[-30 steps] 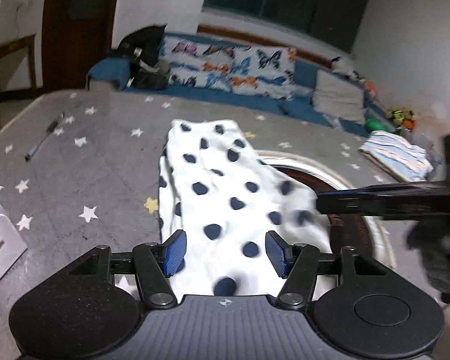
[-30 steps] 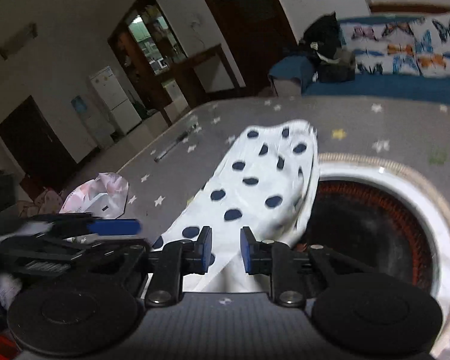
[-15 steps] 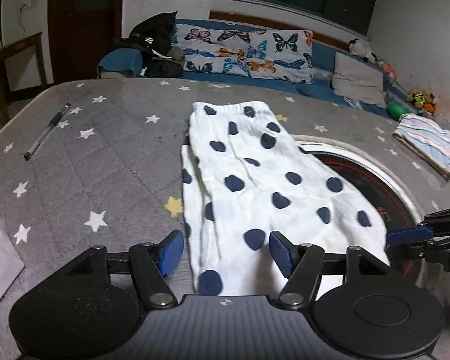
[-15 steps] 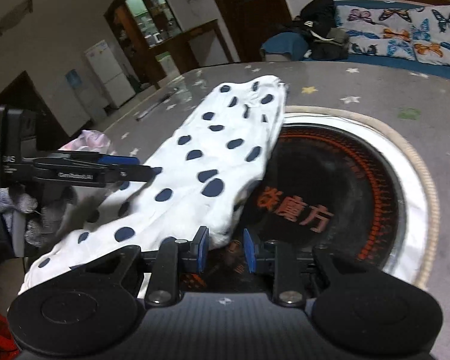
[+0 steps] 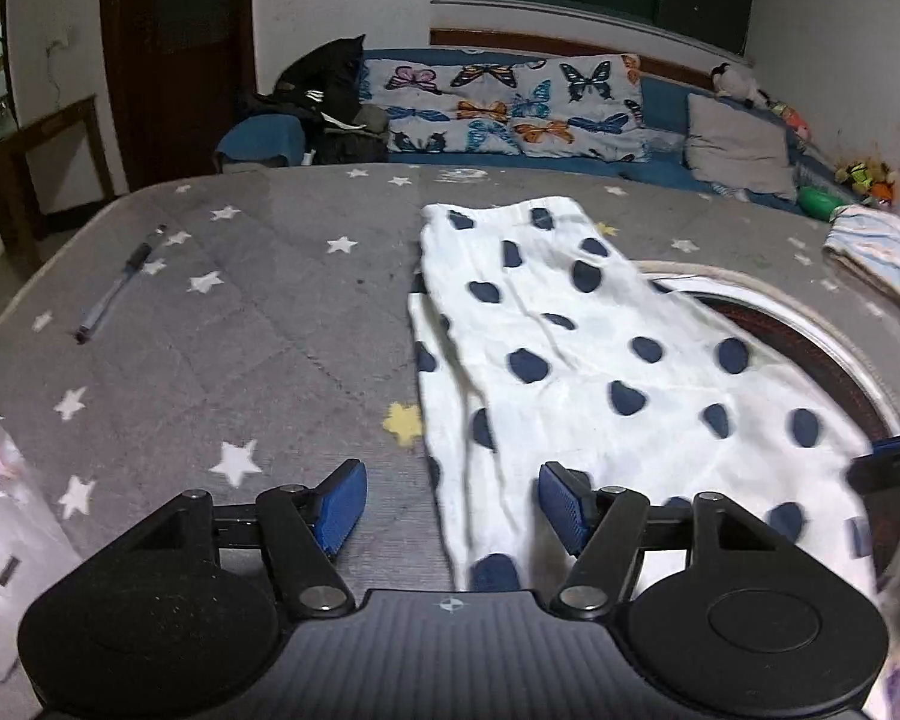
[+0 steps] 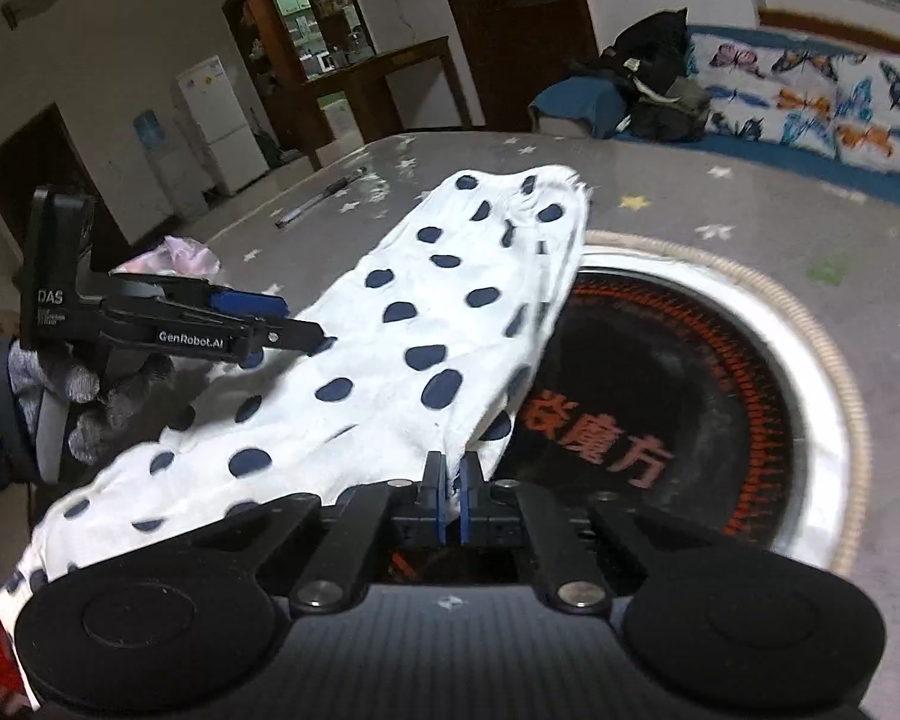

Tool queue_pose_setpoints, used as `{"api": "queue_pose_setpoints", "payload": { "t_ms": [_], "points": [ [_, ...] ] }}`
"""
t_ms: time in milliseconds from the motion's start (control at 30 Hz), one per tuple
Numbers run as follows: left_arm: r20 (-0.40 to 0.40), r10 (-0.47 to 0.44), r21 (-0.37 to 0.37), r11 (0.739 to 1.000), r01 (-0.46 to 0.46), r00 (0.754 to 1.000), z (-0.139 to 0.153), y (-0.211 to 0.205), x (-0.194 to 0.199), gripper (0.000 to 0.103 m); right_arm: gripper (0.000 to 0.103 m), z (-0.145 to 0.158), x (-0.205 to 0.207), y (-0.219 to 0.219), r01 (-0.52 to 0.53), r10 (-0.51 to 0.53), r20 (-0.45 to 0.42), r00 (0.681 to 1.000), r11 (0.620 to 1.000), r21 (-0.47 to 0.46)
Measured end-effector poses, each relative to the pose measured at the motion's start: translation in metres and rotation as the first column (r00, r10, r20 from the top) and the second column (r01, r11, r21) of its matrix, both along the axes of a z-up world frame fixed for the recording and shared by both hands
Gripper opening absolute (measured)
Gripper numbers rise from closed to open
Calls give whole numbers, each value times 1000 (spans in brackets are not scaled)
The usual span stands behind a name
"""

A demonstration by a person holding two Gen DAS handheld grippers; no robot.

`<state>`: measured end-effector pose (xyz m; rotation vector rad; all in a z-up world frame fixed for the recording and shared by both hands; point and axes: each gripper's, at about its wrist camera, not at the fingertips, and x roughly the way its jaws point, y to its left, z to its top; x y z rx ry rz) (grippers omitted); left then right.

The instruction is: Fold clothes

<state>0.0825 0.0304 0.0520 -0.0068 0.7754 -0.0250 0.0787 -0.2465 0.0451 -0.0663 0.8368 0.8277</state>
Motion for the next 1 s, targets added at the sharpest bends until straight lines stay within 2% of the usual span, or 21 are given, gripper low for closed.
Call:
{"api": "queue_pose_setpoints", "payload": {
  "t_ms": [167,267,367,433,633,767,867,1000],
  "points": [
    [1,18,5,1000,-18,1000,0,4,1,68,5,-6,-3,-1,-3,2,-12,1000,999,-54],
    [6,27,6,1000,-27,1000,2,5,2,67,12,5,-4,1,10,-8,30,1000,998,-60],
    [13,29,5,1000,-29,1000,4,6,4,68,13,16,-8,7,-1,7,74,997,998,-68],
    [10,37,12,999,-37,999,3,6,8,68,20,19,-11,15,-26,32,87,996,997,-67],
    [13,35,34,999,-35,999,-1,8,4,72,28,4,-14,40,-89,95,54,994,991,-102],
    [29,12,42,999,-14,1000,7,6,-11,72,31,0,-18,46,-93,103,64,993,985,-144],
    [57,-40,67,997,36,998,15,-2,-31,72,41,11,-28,50,-101,117,101,988,983,-151],
    [86,-117,50,992,113,989,24,-13,-63,74,41,19,-45,63,-154,174,120,977,975,-158]
  ]
}}
